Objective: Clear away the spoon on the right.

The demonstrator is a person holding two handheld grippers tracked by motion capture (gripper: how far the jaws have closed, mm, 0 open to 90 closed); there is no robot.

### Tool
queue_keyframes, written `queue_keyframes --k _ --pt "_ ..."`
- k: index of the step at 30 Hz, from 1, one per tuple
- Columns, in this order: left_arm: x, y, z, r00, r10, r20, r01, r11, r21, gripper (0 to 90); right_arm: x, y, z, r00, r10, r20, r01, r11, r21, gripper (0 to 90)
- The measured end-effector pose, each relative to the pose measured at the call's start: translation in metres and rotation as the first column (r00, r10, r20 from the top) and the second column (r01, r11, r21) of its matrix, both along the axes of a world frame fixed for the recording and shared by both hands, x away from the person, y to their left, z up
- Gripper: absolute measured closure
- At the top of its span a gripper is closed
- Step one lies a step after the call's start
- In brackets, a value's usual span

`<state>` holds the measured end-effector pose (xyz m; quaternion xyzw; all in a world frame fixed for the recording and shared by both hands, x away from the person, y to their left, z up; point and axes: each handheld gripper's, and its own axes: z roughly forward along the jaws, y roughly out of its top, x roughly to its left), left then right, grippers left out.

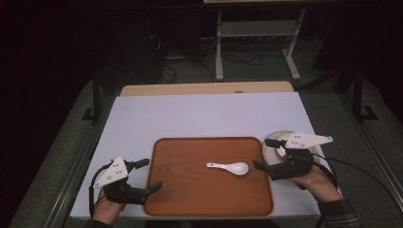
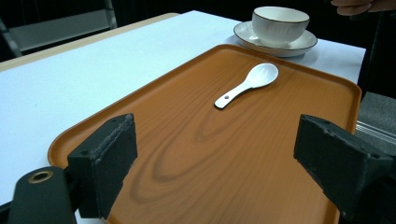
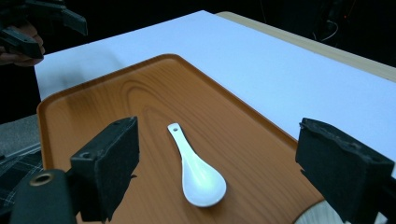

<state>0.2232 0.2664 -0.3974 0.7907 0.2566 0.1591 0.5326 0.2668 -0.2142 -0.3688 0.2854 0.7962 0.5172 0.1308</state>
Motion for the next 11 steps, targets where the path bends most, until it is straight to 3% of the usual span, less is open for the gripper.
queue_keyframes --k 11 --pt "0.0001 -0.0002 0.0 1.0 0.001 0.001 -0.001 1.0 -0.003 12.8 -0.0039 -0.0057 -0.0009 1.0 0.001 0.004 -0.001 1.0 0.006 12.7"
